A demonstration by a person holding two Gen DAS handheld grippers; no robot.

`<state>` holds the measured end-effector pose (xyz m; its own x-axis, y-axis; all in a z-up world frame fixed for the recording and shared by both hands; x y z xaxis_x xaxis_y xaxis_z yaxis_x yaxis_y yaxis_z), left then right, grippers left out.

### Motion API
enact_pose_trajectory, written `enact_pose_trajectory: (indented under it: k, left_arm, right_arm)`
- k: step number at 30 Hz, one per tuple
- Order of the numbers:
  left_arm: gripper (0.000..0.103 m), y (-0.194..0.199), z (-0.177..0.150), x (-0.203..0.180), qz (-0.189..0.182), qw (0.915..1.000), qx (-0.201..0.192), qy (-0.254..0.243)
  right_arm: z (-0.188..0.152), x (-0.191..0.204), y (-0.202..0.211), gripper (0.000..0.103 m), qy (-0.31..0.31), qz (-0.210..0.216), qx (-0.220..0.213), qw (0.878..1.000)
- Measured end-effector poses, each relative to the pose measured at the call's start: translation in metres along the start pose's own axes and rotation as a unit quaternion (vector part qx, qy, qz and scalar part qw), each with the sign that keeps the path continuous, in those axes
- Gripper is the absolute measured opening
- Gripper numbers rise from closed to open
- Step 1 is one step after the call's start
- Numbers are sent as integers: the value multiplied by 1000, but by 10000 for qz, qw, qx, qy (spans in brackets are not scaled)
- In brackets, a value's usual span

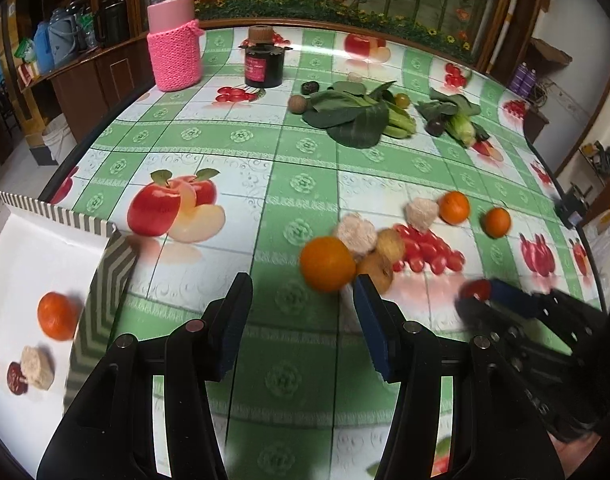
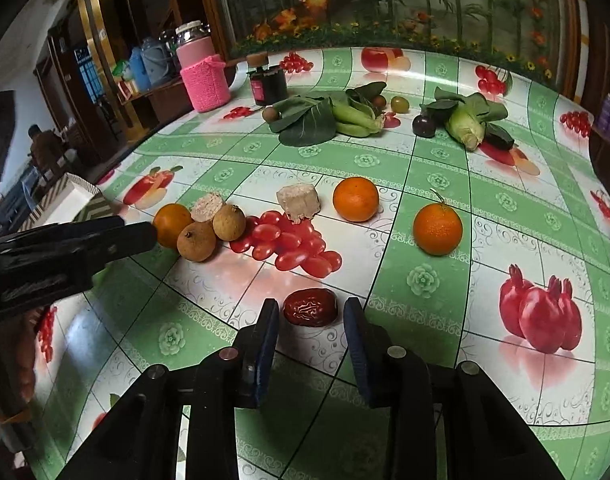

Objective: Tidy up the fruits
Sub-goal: 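Grasp a red date with the right tool while the left tool grasps a mandarin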

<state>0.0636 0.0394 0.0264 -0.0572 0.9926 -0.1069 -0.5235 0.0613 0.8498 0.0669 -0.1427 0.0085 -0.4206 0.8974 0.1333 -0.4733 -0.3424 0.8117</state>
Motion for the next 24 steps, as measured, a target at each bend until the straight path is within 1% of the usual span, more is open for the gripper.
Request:
enact_pose_trajectory:
  k: [2,5,7,10,13,15,18,24]
  left_arm:
    - [52,-6,5,2,-15,10000,0,92]
    - [52,-11,8,-3,-151,9999,20,-4]
    - [52,-14,8,-8,-173,9998,39,-82]
    - [52,-21,8,-9,-39,9998,163,-141]
    - [52,-23,3,3,101,9996,276,14]
    - [52,-21,0,9,154,9995,273,56]
    - [52,-19,0,13,65,9997,238,68]
    - [52,-24,10,1,50,9998,129,-124]
  right_arm:
    - [0,-3,0,33,-76,100,-24,9999]
    - [1,-8,0,33,-194,259,-31,9995]
    - [1,-8,0,33,-206,289,-30,9994]
    - [1,-6,0,33,-162,260,-26,9995]
    - [1,-8,0,33,-196,304,-28,9993]
    - [1,-9,0,33,-220,334,-26,9992]
    - [1,-8,0,33,-205,315,-32,9993]
    - [2,-10,0,33,-223,335,-66,9992]
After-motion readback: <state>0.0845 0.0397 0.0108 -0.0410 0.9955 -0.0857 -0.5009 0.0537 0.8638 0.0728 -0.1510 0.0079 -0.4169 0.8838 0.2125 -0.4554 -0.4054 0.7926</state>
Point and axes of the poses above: each gripper's, at about its wrist camera, not at the fingertips, and y roughly against the way its jaws point, x to its left, z to its top, the point moved 1 cm from there along -y, roughly the way its jaws point, and after that the axes turned 5 degrees about x, right-handed, at the moved point
